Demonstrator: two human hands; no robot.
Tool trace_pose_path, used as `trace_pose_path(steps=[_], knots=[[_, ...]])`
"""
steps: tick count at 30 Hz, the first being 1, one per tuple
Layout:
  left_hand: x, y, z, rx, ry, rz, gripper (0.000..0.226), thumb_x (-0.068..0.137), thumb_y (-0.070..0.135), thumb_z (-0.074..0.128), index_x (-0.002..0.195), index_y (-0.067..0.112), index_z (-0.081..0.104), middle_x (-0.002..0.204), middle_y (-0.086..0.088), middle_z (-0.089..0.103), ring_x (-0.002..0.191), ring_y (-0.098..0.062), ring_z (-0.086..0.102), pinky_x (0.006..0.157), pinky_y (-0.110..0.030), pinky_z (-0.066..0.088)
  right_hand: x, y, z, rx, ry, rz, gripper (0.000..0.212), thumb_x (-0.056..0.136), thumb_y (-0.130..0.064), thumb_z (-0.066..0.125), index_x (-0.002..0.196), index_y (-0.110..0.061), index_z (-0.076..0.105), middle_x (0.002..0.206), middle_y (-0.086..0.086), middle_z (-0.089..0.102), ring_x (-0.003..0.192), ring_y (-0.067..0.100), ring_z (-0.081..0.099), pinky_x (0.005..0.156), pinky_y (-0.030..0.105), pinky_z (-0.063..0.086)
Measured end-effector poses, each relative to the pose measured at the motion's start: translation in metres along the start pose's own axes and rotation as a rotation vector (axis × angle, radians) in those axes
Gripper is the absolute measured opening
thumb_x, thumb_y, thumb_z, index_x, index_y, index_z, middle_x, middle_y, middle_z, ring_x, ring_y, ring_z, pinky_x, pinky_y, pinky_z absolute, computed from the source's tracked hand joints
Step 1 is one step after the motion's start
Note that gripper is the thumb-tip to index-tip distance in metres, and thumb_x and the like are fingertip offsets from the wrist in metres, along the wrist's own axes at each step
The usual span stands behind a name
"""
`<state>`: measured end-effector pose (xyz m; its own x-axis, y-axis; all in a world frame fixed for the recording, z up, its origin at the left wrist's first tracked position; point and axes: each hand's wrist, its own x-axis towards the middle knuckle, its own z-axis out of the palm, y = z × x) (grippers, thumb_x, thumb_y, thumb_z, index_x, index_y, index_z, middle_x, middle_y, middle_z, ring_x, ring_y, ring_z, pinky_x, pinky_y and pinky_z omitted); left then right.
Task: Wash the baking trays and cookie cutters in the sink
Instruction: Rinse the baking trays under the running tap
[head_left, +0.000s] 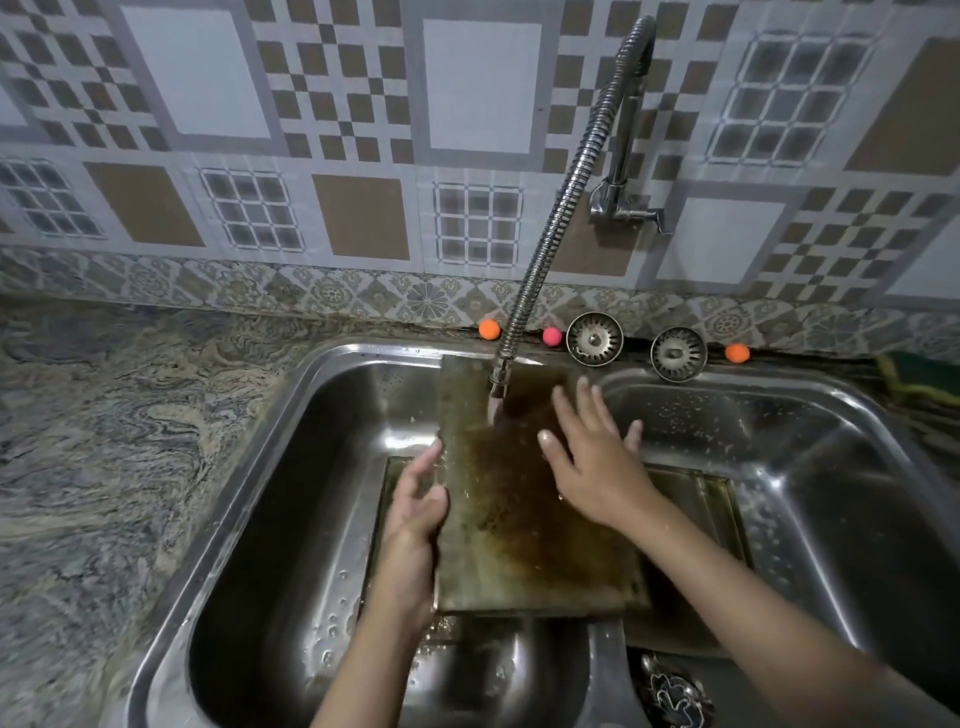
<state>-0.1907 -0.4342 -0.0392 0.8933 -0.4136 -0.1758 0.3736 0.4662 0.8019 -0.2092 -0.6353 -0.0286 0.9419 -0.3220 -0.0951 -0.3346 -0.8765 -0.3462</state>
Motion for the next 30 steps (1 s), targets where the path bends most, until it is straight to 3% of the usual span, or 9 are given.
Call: trace_pose_path(steps=[2,4,8,12,14,16,22,26,30], knots=[[-0.006,-0.012,0.011,0.014,-0.073,-0.037,0.048,0.083,0.014,0.064,0.129,0.015,0.05,0.104,-0.007,0.073,0.087,-0.018,0.071,0.065,-0.027,0.056,0.015,-0.012,-0.003,-0.035,0.036,0.035,0.062,0.099,-0.051,0.018,0.152,-0.021,0.006,0.16,-0.001,-0.01,0.146,0.017,-0.016,0.109,0.06,-0.013],[-0.003,-0.016,0.017,-0.027,-0.074,-0.069,0.05,0.082,0.011,0.061,0.13,0.011,0.049,0.104,-0.007,0.073,0.087,-0.017,0.071,0.066,-0.026,0.057,0.007,-0.039,0.004,-0.043,0.041,-0.133,0.06,0.098,-0.048,0.015,0.151,-0.021,0.013,0.161,-0.003,0.003,0.147,0.018,-0.008,0.111,0.057,-0.012],[0.013,-0.002,-0.006,-0.035,0.029,-0.006,0.044,0.088,0.0,0.044,0.128,0.017,0.053,0.12,-0.007,0.067,0.098,-0.016,0.069,0.071,-0.025,0.057,-0.038,-0.057,0.028,-0.001,-0.022,-0.448,0.063,0.093,-0.051,0.01,0.151,-0.03,-0.002,0.156,-0.017,-0.016,0.142,0.002,-0.021,0.114,0.04,-0.013],[0.005,0.012,-0.028,0.026,0.008,-0.001,0.047,0.081,0.015,0.062,0.126,0.021,0.055,0.115,-0.002,0.07,0.094,-0.017,0.07,0.068,-0.028,0.058,-0.013,-0.012,0.025,0.031,-0.056,-0.15,0.063,0.096,-0.055,0.015,0.15,-0.031,-0.007,0.156,-0.009,-0.02,0.142,0.009,-0.023,0.116,0.055,-0.009],[-0.002,0.003,-0.022,0.069,-0.057,-0.046,0.074,0.062,0.034,0.082,0.129,0.021,0.054,0.12,-0.007,0.068,0.099,-0.021,0.069,0.072,-0.029,0.057,0.011,-0.007,0.015,0.047,-0.033,0.031,0.062,0.099,-0.051,0.016,0.152,-0.023,-0.002,0.158,-0.002,-0.018,0.143,0.015,-0.023,0.113,0.058,-0.012],[-0.006,-0.009,-0.01,0.063,-0.102,-0.082,0.09,0.049,0.039,0.089,0.128,0.018,0.053,0.115,-0.007,0.07,0.097,-0.02,0.069,0.072,-0.028,0.057,0.019,-0.023,0.013,-0.004,0.016,-0.005,0.061,0.099,-0.049,0.014,0.152,-0.022,0.0,0.159,-0.004,-0.013,0.145,0.015,-0.018,0.109,0.055,-0.015],[0.012,0.004,-0.026,0.015,0.061,-0.022,0.042,0.085,0.003,0.055,0.124,0.019,0.057,0.118,-0.006,0.068,0.101,-0.019,0.067,0.079,-0.033,0.058,-0.047,-0.05,0.035,0.025,-0.063,-0.465,0.059,0.099,-0.047,0.021,0.15,-0.034,-0.004,0.156,-0.016,-0.019,0.141,0.001,-0.024,0.114,0.037,-0.016],[0.005,0.015,-0.033,0.049,0.028,-0.021,0.048,0.078,0.009,0.053,0.125,0.02,0.056,0.111,-0.003,0.071,0.092,-0.018,0.07,0.079,-0.035,0.058,-0.022,-0.01,0.028,0.073,-0.1,-0.173,0.06,0.099,-0.051,0.019,0.15,-0.033,-0.007,0.156,-0.007,-0.023,0.142,0.01,-0.026,0.116,0.053,-0.011],[0.001,-0.005,-0.02,0.023,-0.025,-0.075,0.073,0.063,0.027,0.082,0.13,0.016,0.054,0.119,-0.011,0.067,0.1,-0.023,0.068,0.076,-0.031,0.057,0.009,-0.028,0.022,0.054,-0.007,-0.042,0.059,0.101,-0.042,0.019,0.152,-0.022,-0.001,0.159,0.0,-0.015,0.144,0.014,-0.021,0.114,0.056,-0.011]])
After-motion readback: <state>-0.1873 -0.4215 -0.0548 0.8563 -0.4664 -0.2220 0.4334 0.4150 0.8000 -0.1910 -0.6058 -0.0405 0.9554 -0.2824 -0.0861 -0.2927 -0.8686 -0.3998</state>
